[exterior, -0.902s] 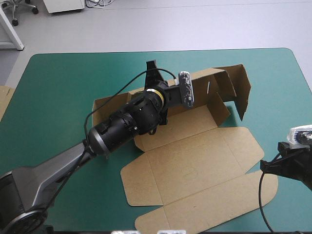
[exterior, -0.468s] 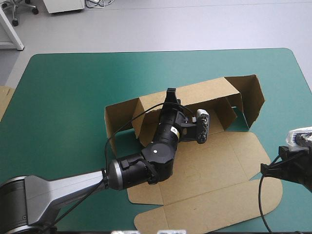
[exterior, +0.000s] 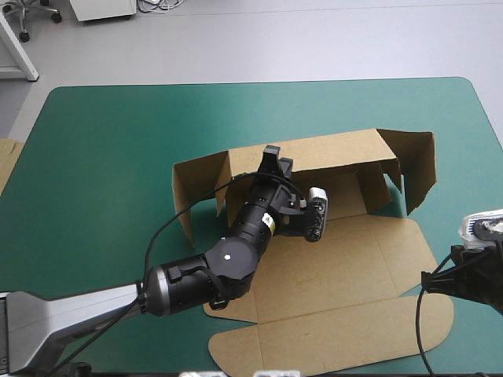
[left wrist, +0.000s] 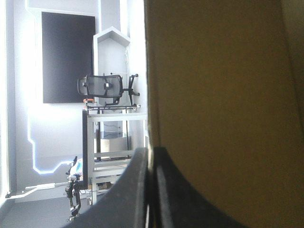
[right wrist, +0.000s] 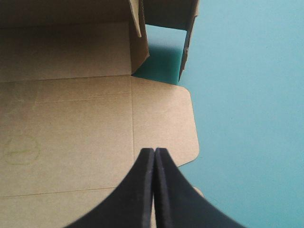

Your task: Fold the box

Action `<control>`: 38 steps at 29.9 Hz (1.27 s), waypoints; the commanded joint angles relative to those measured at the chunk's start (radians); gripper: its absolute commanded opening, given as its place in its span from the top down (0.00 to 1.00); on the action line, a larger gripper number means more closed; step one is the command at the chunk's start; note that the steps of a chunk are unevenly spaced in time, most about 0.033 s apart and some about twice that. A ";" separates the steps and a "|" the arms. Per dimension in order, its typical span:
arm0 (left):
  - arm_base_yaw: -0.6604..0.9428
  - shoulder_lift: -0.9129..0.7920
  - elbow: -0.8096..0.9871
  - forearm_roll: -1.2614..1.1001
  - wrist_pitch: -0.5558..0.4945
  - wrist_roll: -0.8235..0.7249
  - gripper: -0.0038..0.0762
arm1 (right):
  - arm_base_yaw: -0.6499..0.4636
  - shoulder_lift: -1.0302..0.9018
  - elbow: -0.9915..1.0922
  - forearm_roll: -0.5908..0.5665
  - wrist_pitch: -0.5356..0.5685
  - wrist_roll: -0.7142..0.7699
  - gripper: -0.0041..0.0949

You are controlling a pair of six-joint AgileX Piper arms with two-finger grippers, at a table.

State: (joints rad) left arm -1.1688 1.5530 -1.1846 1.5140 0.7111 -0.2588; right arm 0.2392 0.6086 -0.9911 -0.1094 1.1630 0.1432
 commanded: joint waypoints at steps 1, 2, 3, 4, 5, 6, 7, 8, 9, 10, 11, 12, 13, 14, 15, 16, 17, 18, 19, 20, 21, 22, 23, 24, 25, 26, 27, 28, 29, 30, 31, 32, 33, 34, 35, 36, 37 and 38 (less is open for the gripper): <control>0.025 -0.088 0.025 0.088 -0.011 -0.033 0.96 | -0.006 0.001 -0.033 -0.014 -0.023 -0.009 0.98; 0.032 -0.093 0.038 0.090 -0.011 -0.033 0.96 | -0.006 0.001 -0.033 -0.014 -0.021 -0.009 0.98; 0.032 -0.101 0.048 0.092 -0.011 -0.033 0.96 | -0.006 0.001 -0.033 -0.014 -0.018 -0.009 0.98; 0.032 -0.101 0.061 0.102 -0.011 -0.033 0.96 | -0.006 0.001 -0.033 -0.009 -0.017 -0.009 0.98; 0.032 -0.108 0.072 0.109 -0.006 -0.033 0.96 | -0.006 0.001 -0.033 -0.006 -0.017 -0.009 0.98; 0.032 -0.108 0.084 0.121 -0.006 -0.033 0.96 | -0.006 0.001 -0.033 0.002 -0.017 -0.009 0.98; 0.032 -0.111 0.097 0.135 -0.008 -0.033 0.96 | -0.006 0.001 -0.033 0.013 -0.017 -0.009 0.98; 0.032 -0.111 0.110 0.147 -0.008 -0.033 0.96 | -0.006 0.001 -0.033 0.020 -0.024 -0.013 0.98; 0.032 -0.111 0.121 0.164 -0.008 -0.037 0.96 | -0.006 0.003 -0.033 0.027 -0.036 -0.013 0.98; 0.032 -0.111 0.128 0.186 -0.008 -0.051 0.96 | -0.006 0.011 -0.033 0.031 -0.042 -0.013 0.98; 0.032 -0.111 0.135 0.194 -0.008 -0.071 0.96 | -0.006 0.022 -0.038 0.031 -0.047 -0.013 0.98; 0.032 -0.111 0.135 0.193 -0.008 -0.082 0.96 | -0.006 0.039 -0.047 0.031 -0.047 -0.016 0.98; 0.032 -0.111 0.135 0.191 -0.006 -0.085 0.96 | -0.006 0.054 -0.060 0.031 -0.047 -0.020 0.98; 0.032 -0.111 0.135 0.189 0.002 -0.085 0.96 | -0.006 0.076 -0.077 0.031 -0.050 -0.032 0.98; 0.032 -0.111 0.135 0.189 0.008 -0.085 0.96 | -0.006 0.100 -0.097 0.031 -0.059 -0.044 0.98; 0.032 -0.111 0.135 0.189 0.013 -0.085 0.96 | -0.006 0.120 -0.115 0.029 -0.073 -0.050 0.98; 0.032 -0.111 0.135 0.189 0.016 -0.085 0.96 | -0.006 0.146 -0.139 0.019 -0.086 -0.052 0.98; 0.032 -0.111 0.135 0.189 0.018 -0.087 0.96 | -0.006 0.176 -0.166 0.007 -0.096 -0.052 0.98; 0.032 -0.111 0.135 0.189 0.020 -0.087 0.96 | -0.006 0.203 -0.189 -0.004 -0.101 -0.052 0.98; 0.032 -0.111 0.135 0.189 0.020 -0.087 0.96 | -0.006 0.239 -0.220 -0.016 -0.101 -0.050 0.98; 0.032 -0.111 0.135 0.189 0.020 -0.087 0.96 | -0.006 0.279 -0.253 -0.028 -0.099 -0.050 0.98; 0.032 -0.111 0.135 0.189 0.020 -0.089 0.96 | -0.006 0.322 -0.280 -0.030 -0.094 -0.050 0.98; 0.032 -0.111 0.135 0.189 0.020 -0.095 0.96 | -0.006 0.366 -0.315 -0.032 -0.090 -0.050 0.98; 0.032 -0.111 0.135 0.189 0.020 -0.105 0.96 | -0.006 0.411 -0.351 -0.030 -0.082 -0.050 0.98; 0.032 -0.111 0.135 0.189 0.016 -0.113 0.96 | -0.006 0.447 -0.389 -0.028 -0.080 -0.052 0.98; 0.032 -0.111 0.135 0.189 0.015 -0.117 0.96 | -0.008 0.492 -0.428 -0.023 -0.075 -0.058 0.98; 0.032 -0.111 0.135 0.189 0.015 -0.122 0.96 | -0.011 0.537 -0.469 -0.009 -0.070 -0.068 0.98; 0.032 -0.111 0.135 0.189 0.015 -0.129 0.96 | -0.026 0.572 -0.504 0.007 -0.067 -0.078 0.98; 0.032 -0.111 0.135 0.189 0.015 -0.131 0.96 | -0.049 0.614 -0.547 0.039 -0.060 -0.097 0.98; 0.032 -0.111 0.135 0.187 0.015 -0.131 0.96 | -0.080 0.655 -0.592 0.082 -0.056 -0.119 0.98; 0.032 -0.111 0.138 0.187 0.015 -0.132 0.96 | -0.117 0.695 -0.635 0.133 -0.050 -0.143 0.98; 0.032 -0.111 0.142 0.185 0.015 -0.132 0.96 | -0.151 0.734 -0.670 0.193 -0.039 -0.166 0.98; 0.032 -0.111 0.143 0.179 0.014 -0.132 0.96 | -0.197 0.775 -0.712 0.256 -0.022 -0.190 0.98; 0.032 -0.111 0.145 0.166 0.009 -0.132 0.96 | -0.242 0.813 -0.751 0.313 -0.001 -0.209 0.98; 0.032 -0.111 0.145 0.156 0.004 -0.132 0.96 | -0.275 0.843 -0.786 0.356 0.015 -0.226 0.98; 0.032 -0.111 0.145 0.156 0.004 -0.132 0.96 | -0.312 0.879 -0.816 0.397 0.030 -0.237 0.98; 0.032 -0.111 0.145 0.154 0.004 -0.132 0.96 | -0.341 0.911 -0.840 0.427 0.042 -0.244 0.98; 0.032 -0.111 0.145 0.154 0.004 -0.132 0.96 | -0.362 0.935 -0.855 0.444 0.048 -0.255 0.98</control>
State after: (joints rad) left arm -1.1355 1.4857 -1.0165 1.6357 0.6887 -0.3813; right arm -0.0519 1.5060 -1.7659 0.2450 1.2177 -0.0700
